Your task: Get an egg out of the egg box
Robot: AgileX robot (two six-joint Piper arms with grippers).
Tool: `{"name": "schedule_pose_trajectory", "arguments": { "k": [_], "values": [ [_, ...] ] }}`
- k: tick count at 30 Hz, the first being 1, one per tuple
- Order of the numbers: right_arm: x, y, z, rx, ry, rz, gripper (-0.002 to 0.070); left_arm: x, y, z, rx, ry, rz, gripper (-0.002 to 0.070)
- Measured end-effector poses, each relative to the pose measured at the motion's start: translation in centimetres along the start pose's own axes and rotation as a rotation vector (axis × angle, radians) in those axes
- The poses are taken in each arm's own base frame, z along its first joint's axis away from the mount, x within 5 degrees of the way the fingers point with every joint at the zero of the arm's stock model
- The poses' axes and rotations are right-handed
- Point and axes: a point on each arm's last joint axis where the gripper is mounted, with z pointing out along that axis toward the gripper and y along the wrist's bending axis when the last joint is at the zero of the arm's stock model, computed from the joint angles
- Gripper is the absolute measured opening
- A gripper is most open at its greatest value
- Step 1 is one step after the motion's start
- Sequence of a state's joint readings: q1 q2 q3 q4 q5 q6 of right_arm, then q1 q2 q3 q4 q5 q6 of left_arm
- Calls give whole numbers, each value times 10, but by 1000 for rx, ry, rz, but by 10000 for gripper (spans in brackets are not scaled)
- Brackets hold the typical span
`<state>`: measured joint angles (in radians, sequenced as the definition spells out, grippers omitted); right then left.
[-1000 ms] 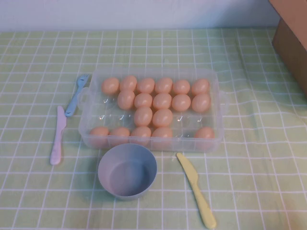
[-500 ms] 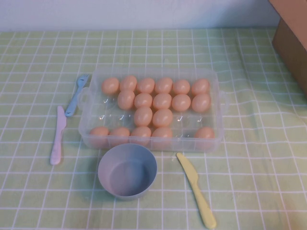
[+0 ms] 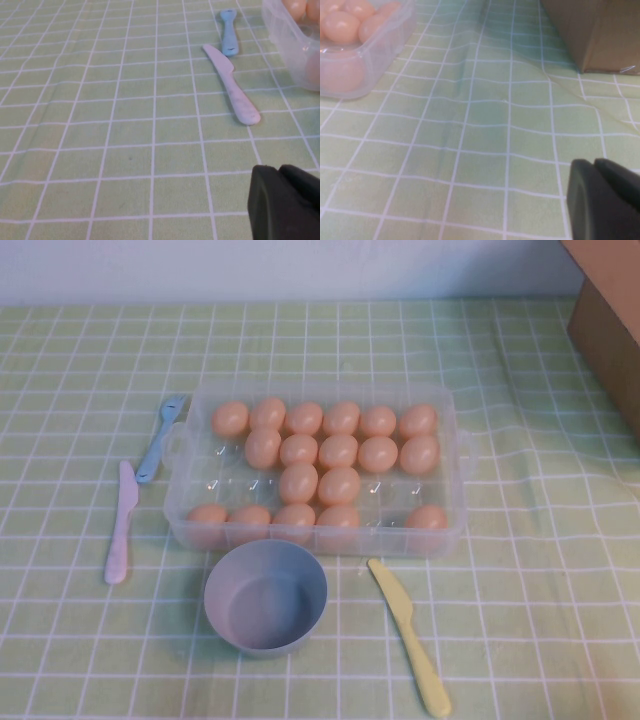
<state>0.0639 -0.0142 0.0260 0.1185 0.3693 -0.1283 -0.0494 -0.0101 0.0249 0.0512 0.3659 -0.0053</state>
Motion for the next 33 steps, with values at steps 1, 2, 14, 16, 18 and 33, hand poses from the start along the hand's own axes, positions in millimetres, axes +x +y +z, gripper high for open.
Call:
{"name": "schedule_pose_trajectory", "arguments": {
  "k": [1,2,14,16,18,33],
  "values": [
    [0,0,0,0,0,0,-17,0,0,0,1,-1,-3,-6],
    [0,0,0,0,0,0,-17,-1,0,0,1,-6,-2,-6],
    [0,0,0,0,0,0,-17,-13,-6,-1,95,-124,-418,-6],
    [0,0,0,0,0,0,-17,-17,-7,-2,122,-162,-546,-6],
    [0,0,0,0,0,0,-17,-20,-6,-2,139,-194,-634,-6],
    [0,0,0,0,0,0,-17,-44,-10,-12,186,-146,-654,-6]
  ]
}}
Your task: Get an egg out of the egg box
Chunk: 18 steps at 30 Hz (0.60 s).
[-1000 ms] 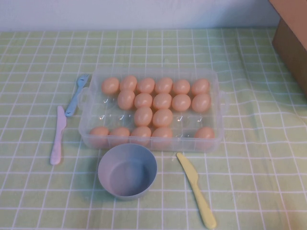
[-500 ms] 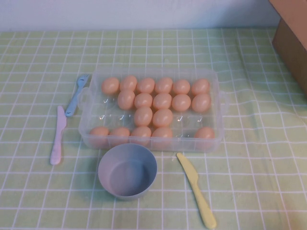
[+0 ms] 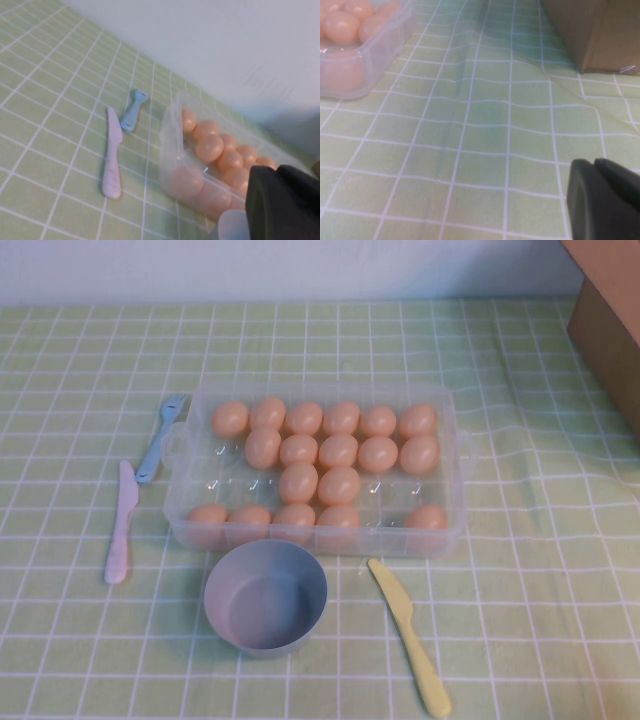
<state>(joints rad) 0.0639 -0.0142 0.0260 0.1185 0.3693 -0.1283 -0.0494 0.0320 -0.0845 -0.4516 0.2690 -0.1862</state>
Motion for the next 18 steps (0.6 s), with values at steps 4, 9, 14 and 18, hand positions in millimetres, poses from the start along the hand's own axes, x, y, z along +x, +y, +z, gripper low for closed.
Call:
{"name": "schedule_pose_trajectory", "arguments": {
  "k": [4,9,14,18],
  "values": [
    [0,0,0,0,0,0,-17,-25,-23,4,-31,137,98,-6],
    [0,0,0,0,0,0,-17,-49,-43,25,-73,357,239,-6],
    [0,0,0,0,0,0,-17,-68,-57,55,-71,587,393,-6],
    [0,0,0,0,0,-2,-17,-81,-63,87,-66,707,461,-6]
  ]
}}
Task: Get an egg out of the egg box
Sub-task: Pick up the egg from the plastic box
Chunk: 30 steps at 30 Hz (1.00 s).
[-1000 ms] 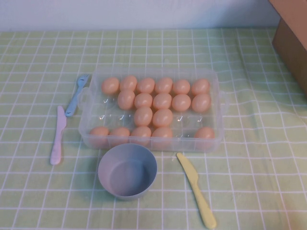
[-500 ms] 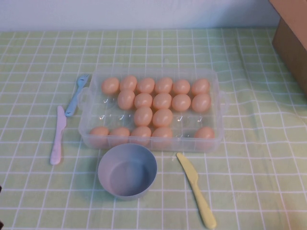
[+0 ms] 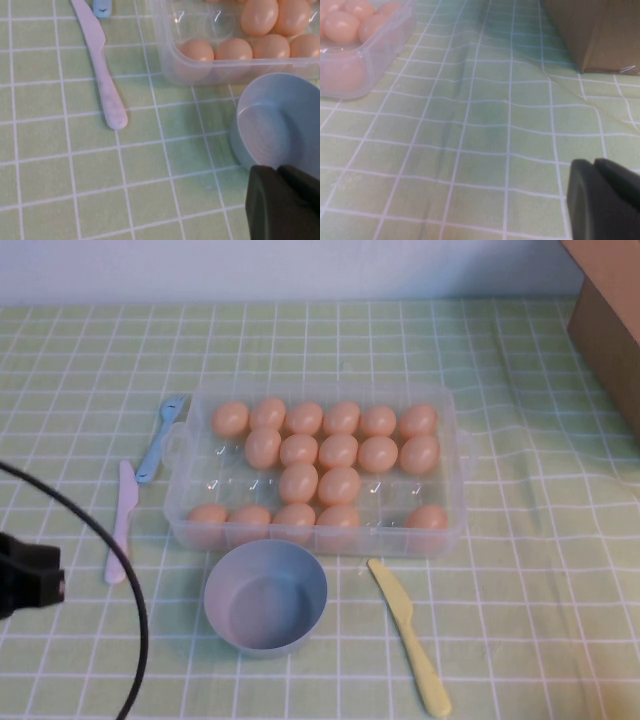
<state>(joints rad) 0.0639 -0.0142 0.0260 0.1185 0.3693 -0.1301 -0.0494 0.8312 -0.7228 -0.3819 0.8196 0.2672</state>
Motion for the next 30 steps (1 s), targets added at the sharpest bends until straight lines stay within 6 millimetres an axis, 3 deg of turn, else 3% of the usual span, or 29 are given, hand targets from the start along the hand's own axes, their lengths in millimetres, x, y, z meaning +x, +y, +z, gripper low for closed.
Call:
{"name": "schedule_pose_trajectory", "arguments": {
  "k": [8,15,23,30],
  "values": [
    [0,0,0,0,0,0,-17,-65,5,42,44,86,98,-6],
    [0,0,0,0,0,0,-17,-103,-23,85,132,132,182,-6],
    [0,0,0,0,0,0,-17,-125,-63,133,205,182,289,-6],
    [0,0,0,0,0,0,-17,-140,-77,156,216,188,337,-6]
  ]
}}
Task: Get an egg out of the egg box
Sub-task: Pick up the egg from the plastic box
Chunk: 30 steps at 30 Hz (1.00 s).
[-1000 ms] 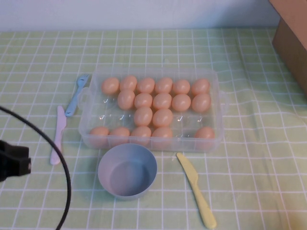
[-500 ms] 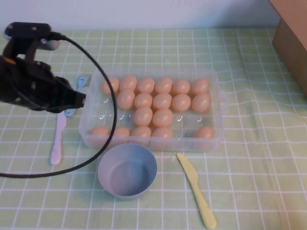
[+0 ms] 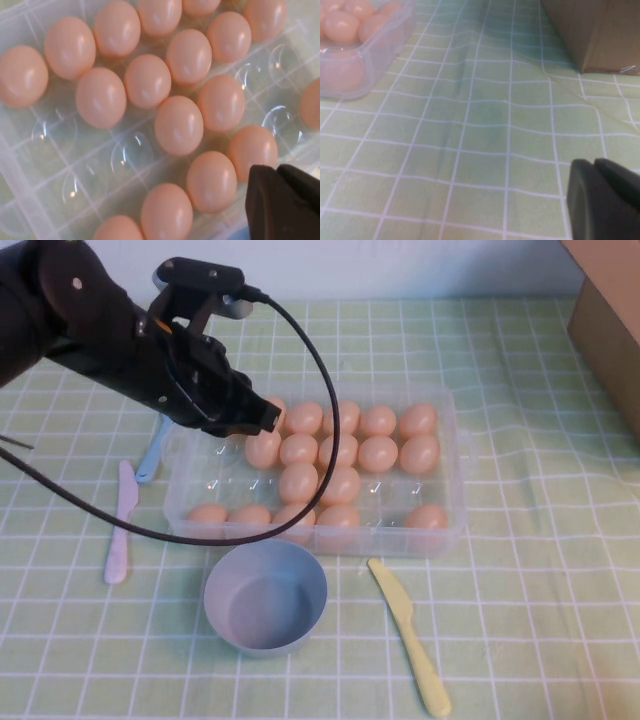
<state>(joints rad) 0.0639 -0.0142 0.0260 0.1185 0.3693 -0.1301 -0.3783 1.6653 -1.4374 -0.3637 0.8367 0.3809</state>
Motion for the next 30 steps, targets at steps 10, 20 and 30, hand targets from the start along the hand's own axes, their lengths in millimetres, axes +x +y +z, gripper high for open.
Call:
{"name": "schedule_pose_trajectory", "arguments": {
  "k": [10,20,30],
  "values": [
    [0,0,0,0,0,0,-17,-5,12,18,-71,10,50,-6],
    [0,0,0,0,0,0,-17,-1,19,48,-88,40,198,-6],
    [0,0,0,0,0,0,-17,4,27,71,-110,78,307,-6]
  ]
}}
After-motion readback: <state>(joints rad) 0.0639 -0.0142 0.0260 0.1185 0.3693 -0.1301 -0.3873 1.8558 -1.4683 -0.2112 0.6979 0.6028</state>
